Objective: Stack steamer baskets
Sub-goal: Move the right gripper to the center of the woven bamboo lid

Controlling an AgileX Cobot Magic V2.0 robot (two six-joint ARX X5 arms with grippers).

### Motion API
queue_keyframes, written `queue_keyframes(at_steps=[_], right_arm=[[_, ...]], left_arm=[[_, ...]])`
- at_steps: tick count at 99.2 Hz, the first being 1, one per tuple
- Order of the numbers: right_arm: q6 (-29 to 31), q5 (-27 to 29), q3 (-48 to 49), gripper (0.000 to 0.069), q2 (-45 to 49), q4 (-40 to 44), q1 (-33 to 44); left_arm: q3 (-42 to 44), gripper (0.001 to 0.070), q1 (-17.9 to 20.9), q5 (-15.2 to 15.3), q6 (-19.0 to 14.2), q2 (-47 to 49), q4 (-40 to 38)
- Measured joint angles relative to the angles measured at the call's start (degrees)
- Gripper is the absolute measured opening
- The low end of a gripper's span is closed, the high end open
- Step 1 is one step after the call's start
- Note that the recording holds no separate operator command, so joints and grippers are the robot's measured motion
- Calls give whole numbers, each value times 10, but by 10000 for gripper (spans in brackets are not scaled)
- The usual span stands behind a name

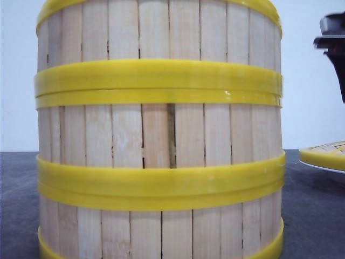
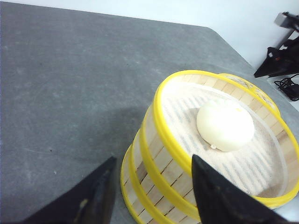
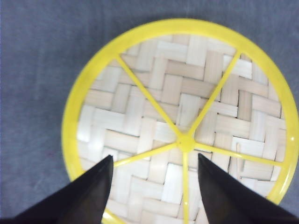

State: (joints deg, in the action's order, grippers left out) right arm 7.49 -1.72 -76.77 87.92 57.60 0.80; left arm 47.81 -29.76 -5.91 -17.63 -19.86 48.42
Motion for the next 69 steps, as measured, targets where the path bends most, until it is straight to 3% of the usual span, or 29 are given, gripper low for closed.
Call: queue_keyframes(at_steps=[51,69], right_arm=[[0,0,0,326,66,-10,45],[0,-23,0,234,67,-16,46]], left_arm=[[0,298,0,0,0,0,0],[0,298,0,0,0,0,0]])
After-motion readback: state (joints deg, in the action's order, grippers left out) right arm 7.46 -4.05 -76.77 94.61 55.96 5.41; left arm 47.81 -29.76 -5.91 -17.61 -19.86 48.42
